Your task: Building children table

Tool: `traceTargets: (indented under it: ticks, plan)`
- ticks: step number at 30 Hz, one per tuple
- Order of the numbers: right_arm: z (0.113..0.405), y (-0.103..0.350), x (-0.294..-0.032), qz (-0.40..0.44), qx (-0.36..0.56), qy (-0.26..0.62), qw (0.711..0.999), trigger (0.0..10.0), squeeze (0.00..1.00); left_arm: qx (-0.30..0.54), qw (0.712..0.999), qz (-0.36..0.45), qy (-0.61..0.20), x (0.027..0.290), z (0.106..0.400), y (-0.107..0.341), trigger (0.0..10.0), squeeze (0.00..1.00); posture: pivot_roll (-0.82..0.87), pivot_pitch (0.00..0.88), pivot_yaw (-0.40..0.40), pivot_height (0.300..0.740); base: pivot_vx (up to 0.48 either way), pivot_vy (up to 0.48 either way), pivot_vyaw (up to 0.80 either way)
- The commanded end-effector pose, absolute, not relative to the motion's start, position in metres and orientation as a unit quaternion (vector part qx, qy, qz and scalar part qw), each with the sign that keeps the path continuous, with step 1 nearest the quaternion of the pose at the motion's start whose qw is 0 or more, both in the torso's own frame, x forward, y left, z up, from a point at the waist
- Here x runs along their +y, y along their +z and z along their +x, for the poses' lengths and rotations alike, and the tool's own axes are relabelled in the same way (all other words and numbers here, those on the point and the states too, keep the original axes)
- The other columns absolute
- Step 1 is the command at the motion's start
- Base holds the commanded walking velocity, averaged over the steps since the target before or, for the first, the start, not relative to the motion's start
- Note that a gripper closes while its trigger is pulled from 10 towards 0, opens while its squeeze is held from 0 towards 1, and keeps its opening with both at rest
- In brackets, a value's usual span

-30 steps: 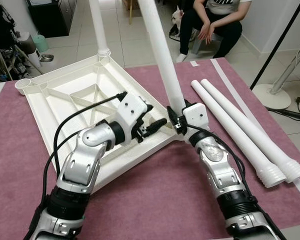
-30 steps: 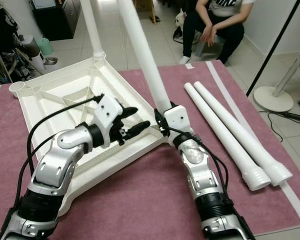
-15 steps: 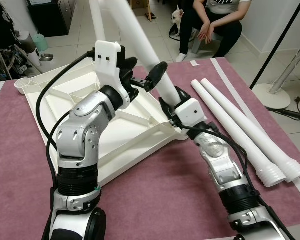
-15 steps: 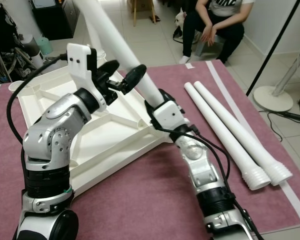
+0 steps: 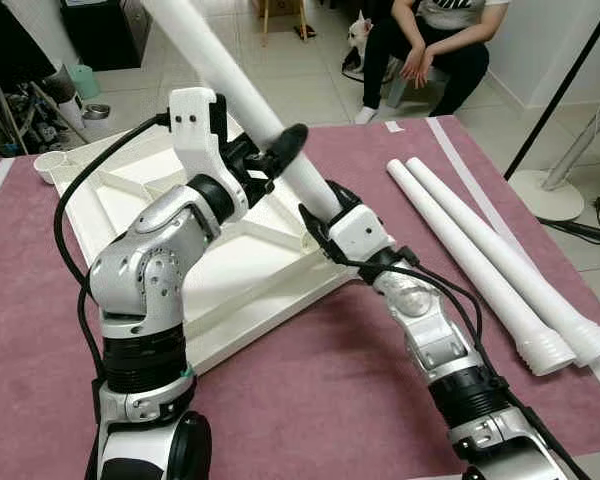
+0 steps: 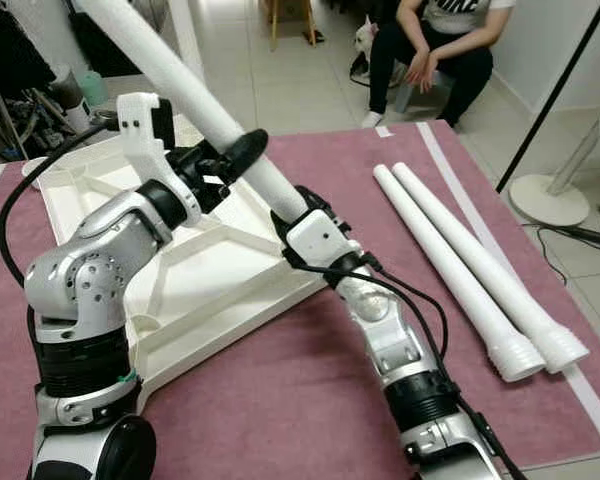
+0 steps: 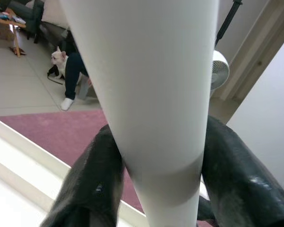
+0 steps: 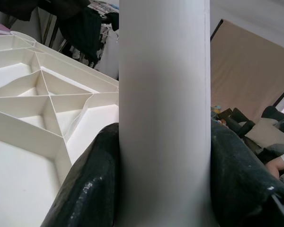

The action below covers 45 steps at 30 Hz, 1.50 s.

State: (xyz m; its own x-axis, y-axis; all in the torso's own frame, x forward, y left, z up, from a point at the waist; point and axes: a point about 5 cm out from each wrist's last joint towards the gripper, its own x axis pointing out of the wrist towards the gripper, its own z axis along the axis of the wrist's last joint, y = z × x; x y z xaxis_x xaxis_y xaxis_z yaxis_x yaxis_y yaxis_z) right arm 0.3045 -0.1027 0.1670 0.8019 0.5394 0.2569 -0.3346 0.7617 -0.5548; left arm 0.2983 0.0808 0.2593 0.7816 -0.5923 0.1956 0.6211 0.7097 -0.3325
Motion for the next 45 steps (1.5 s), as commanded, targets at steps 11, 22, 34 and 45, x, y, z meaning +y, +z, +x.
traceTargets:
  ticks: [11, 22, 34, 45]
  plan:
    - [0.316, 0.17, -0.1, -0.241, -0.198, 0.225, 0.923, 10.0, 0.14, -0.085, 0.888, -0.155, -0.424, 0.046, 0.273, 0.276, 0.0, 0.0, -0.01, 0.0, 0.08, 0.74, 0.0, 0.0, 0.0]
    - [0.309, 0.188, -0.089, -0.175, -0.197, 0.326, 0.908, 10.0, 0.0, -0.106, 0.877, -0.082, -0.461, 0.039, 0.266, 0.276, 0.0, 0.0, -0.01, 0.0, 0.078, 0.74, 0.0, 0.0, 0.0]
    - [0.271, 0.213, -0.094, -0.134, -0.13, 0.568, 0.801, 10.0, 0.0, -0.148, 0.801, -0.017, -0.58, 0.044, 0.264, 0.277, 0.0, 0.0, -0.03, 0.0, 0.079, 0.74, 0.0, 0.0, 0.0]
    - [0.255, 0.241, -0.114, -0.059, -0.107, 0.642, 0.757, 10.0, 0.0, -0.163, 0.743, -0.026, -0.649, 0.053, 0.259, 0.279, 0.0, 0.0, -0.04, 0.0, 0.084, 0.74, 0.0, 0.0, 0.0]
